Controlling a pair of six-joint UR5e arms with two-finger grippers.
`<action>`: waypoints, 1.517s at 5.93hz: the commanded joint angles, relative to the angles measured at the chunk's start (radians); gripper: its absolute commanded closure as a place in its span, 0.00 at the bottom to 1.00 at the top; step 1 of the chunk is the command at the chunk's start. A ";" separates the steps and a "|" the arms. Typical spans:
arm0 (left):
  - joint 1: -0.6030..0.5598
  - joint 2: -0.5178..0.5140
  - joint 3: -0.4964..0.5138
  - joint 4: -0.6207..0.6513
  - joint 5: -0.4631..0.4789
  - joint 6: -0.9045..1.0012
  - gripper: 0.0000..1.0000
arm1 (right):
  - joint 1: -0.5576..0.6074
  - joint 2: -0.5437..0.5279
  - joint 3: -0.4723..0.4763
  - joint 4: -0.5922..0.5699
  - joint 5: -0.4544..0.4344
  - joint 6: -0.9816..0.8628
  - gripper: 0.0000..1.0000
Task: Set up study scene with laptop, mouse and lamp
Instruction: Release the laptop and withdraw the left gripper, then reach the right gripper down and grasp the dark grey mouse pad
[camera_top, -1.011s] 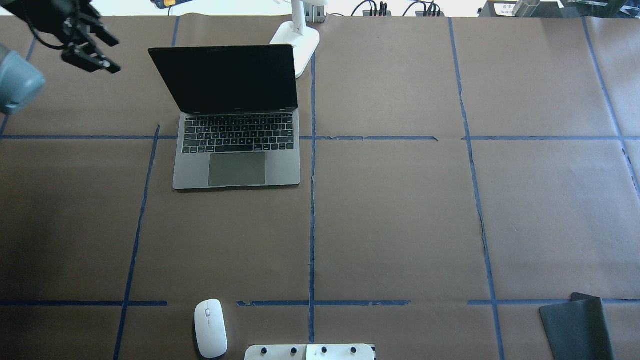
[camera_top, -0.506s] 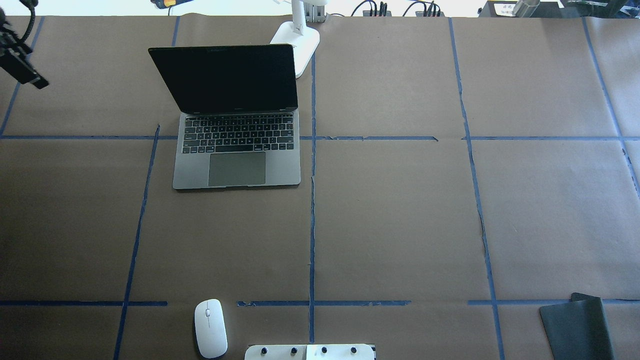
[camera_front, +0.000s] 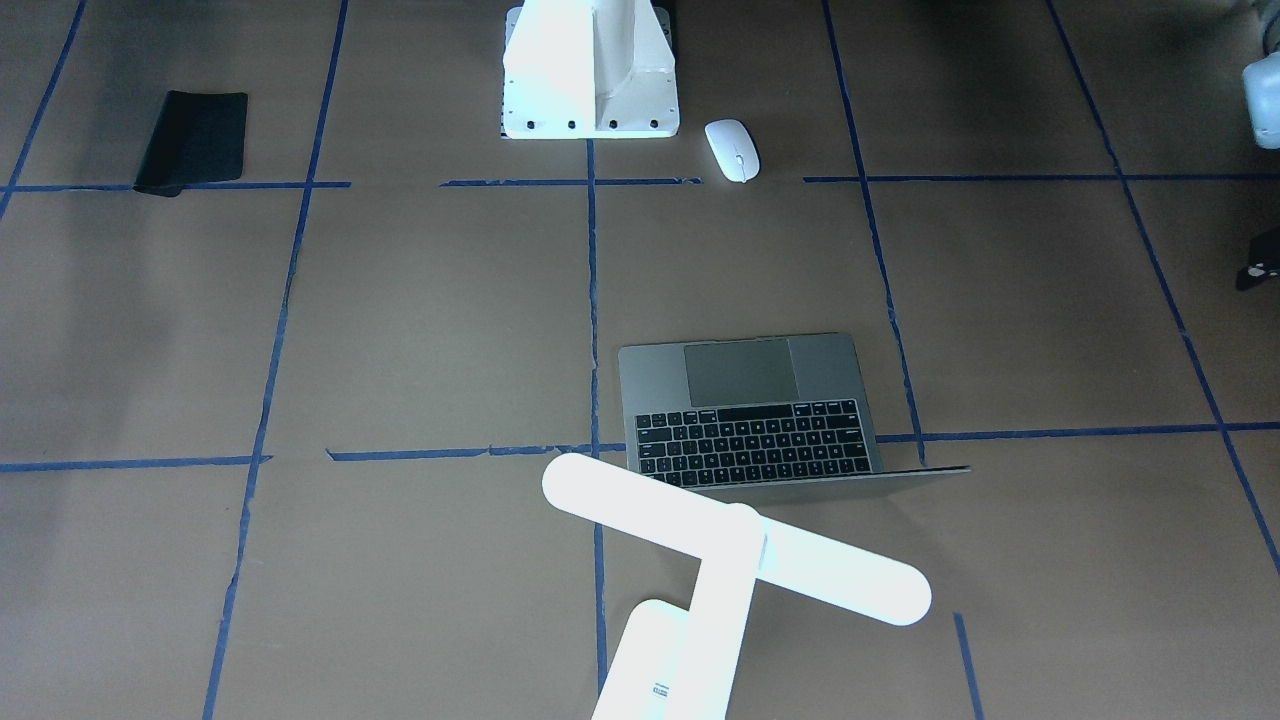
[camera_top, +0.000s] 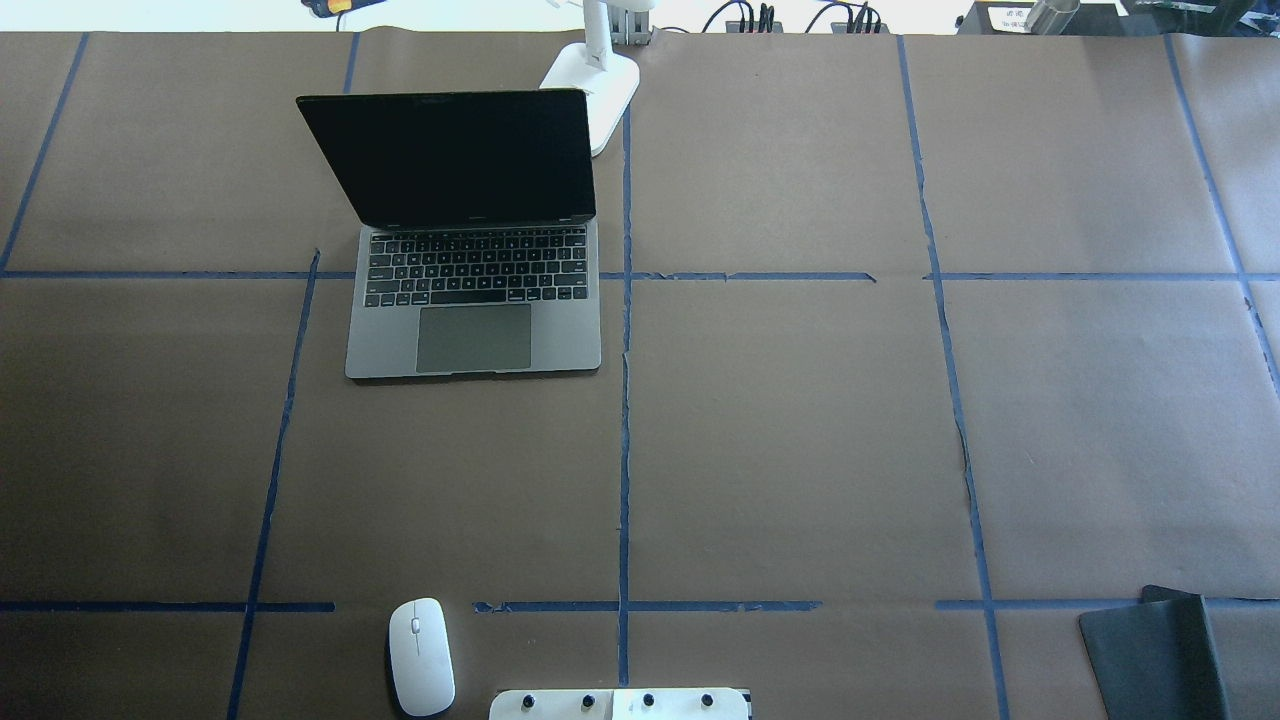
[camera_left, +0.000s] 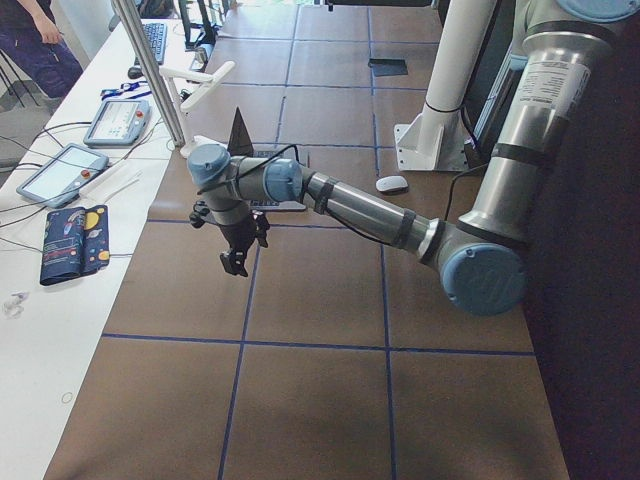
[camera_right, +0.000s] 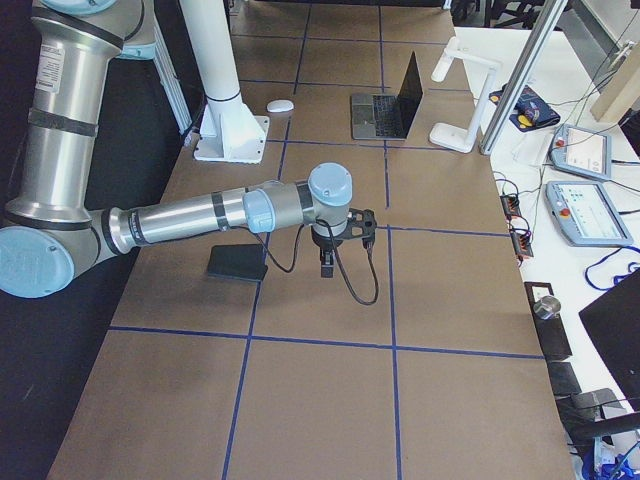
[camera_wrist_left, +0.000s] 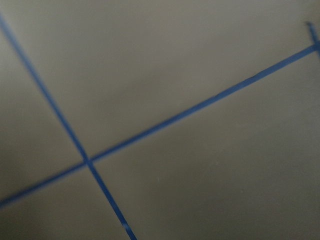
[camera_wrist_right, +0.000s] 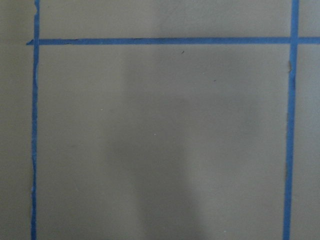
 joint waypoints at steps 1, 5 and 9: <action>-0.029 0.093 -0.005 -0.169 -0.058 -0.116 0.00 | -0.172 -0.127 0.038 0.315 -0.032 0.331 0.00; -0.029 0.096 -0.011 -0.185 -0.062 -0.133 0.00 | -0.573 -0.353 -0.199 1.091 -0.328 0.760 0.00; -0.029 0.098 -0.020 -0.187 -0.062 -0.133 0.00 | -0.862 -0.372 -0.321 1.258 -0.546 0.921 0.02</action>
